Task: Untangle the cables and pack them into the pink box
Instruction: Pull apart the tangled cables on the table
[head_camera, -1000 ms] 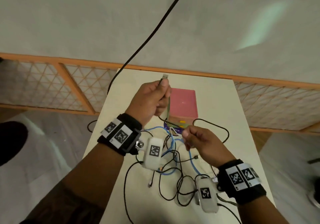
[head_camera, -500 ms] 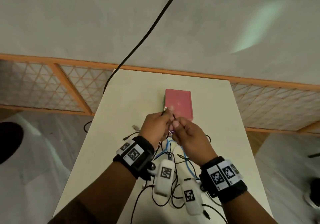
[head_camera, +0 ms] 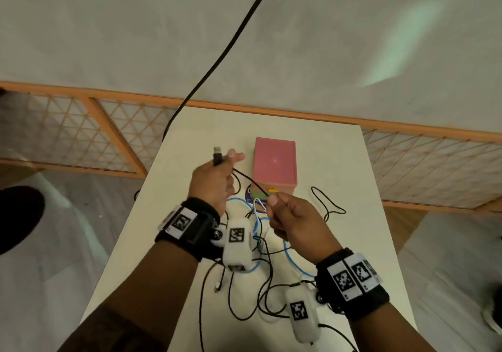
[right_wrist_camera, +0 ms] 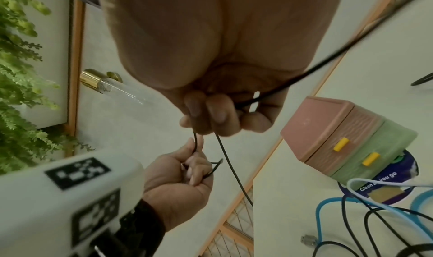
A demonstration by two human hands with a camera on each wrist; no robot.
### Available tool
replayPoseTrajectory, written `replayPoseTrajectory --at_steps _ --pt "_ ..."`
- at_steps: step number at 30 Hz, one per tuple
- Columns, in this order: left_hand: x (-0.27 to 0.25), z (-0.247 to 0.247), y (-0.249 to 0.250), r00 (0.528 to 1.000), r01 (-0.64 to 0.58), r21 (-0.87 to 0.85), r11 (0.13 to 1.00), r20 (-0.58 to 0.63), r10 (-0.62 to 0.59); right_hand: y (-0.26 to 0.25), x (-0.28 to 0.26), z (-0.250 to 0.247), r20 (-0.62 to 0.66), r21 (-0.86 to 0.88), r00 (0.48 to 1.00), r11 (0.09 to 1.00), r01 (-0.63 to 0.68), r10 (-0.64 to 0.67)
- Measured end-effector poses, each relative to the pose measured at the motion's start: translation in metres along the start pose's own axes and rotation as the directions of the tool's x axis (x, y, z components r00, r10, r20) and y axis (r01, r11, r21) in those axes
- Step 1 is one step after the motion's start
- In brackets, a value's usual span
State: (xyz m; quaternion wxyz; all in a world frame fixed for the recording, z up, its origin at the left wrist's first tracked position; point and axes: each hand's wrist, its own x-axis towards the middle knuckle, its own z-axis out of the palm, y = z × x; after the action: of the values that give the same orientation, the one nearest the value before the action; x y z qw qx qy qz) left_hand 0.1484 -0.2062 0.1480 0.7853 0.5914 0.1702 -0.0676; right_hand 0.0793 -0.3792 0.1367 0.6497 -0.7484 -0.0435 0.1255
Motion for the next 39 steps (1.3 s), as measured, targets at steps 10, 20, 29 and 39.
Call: replayPoseTrajectory --at_steps 10,20,29,39 --pt "0.0 -0.004 -0.007 0.985 0.019 0.226 0.974 0.163 -0.057 0.006 -0.001 -0.001 0.009 -0.008 1.0 1.0 -0.011 0.011" --pt "0.014 -0.003 -0.006 0.984 -0.058 0.208 0.976 -0.153 0.091 0.005 -0.003 -0.004 0.055 -0.127 0.995 0.989 -0.071 0.078" --pt "0.001 0.012 -0.015 0.992 -0.122 0.384 0.915 0.034 0.119 0.008 0.007 -0.003 0.015 0.06 0.995 0.993 -0.097 0.096" --pt "0.014 0.003 -0.019 0.999 -0.013 0.277 0.961 -0.028 0.021 0.005 0.005 0.0 0.025 0.097 0.99 0.985 -0.142 0.14"
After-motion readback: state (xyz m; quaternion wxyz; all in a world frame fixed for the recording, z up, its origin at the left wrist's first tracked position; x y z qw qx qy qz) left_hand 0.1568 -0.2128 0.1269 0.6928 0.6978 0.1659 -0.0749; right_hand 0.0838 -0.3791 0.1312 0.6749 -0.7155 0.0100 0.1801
